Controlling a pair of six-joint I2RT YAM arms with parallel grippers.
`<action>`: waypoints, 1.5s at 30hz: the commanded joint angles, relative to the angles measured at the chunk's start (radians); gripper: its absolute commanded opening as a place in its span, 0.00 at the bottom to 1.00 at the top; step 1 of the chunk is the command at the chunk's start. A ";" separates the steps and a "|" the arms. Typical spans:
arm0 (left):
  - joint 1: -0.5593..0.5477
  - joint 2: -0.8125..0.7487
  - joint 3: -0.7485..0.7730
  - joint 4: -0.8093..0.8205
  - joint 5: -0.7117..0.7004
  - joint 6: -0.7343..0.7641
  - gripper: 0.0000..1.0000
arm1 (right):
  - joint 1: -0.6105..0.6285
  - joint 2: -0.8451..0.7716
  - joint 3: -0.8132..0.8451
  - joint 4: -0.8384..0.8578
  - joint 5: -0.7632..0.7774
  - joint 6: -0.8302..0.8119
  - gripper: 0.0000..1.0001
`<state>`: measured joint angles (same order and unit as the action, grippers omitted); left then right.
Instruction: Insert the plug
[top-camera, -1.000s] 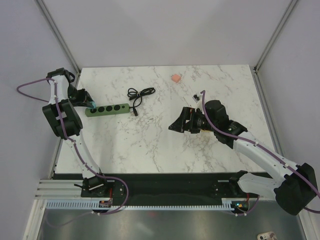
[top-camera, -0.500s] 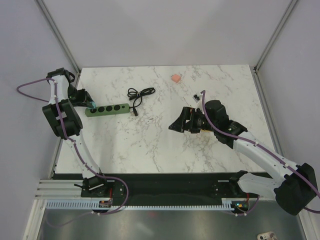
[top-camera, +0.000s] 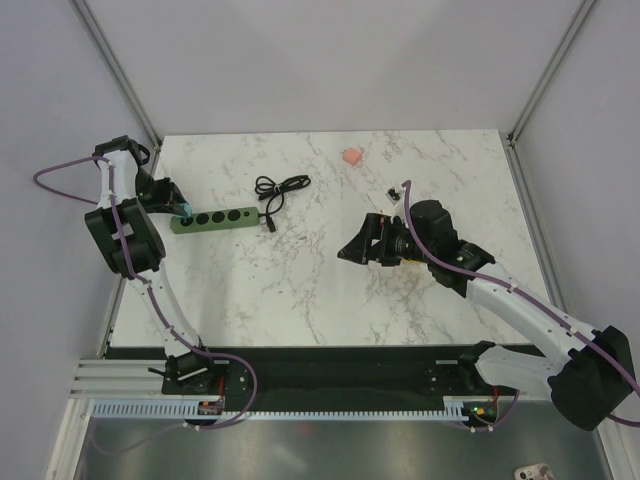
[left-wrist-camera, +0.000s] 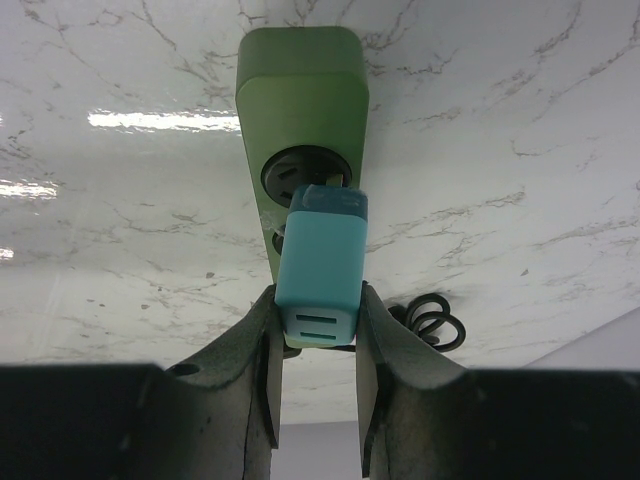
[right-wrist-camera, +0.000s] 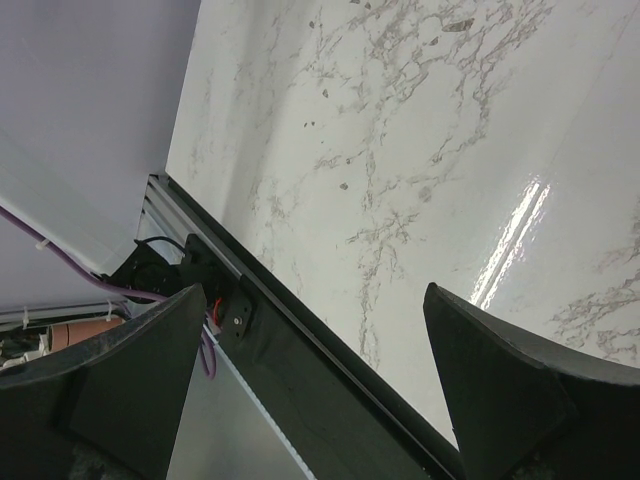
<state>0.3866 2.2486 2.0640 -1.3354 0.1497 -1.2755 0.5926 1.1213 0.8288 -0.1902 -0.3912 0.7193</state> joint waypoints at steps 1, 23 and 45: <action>0.017 0.019 -0.010 -0.096 -0.001 0.047 0.02 | 0.001 -0.014 0.036 0.018 0.012 0.000 0.98; 0.009 0.054 -0.035 -0.053 0.025 0.007 0.02 | 0.001 -0.041 0.013 0.015 0.025 -0.004 0.98; 0.026 0.118 -0.111 0.047 0.028 -0.038 0.02 | 0.001 -0.034 -0.002 0.011 0.051 -0.012 0.98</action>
<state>0.4007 2.2486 2.0121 -1.3102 0.1997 -1.2945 0.5926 1.1007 0.8276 -0.1959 -0.3584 0.7174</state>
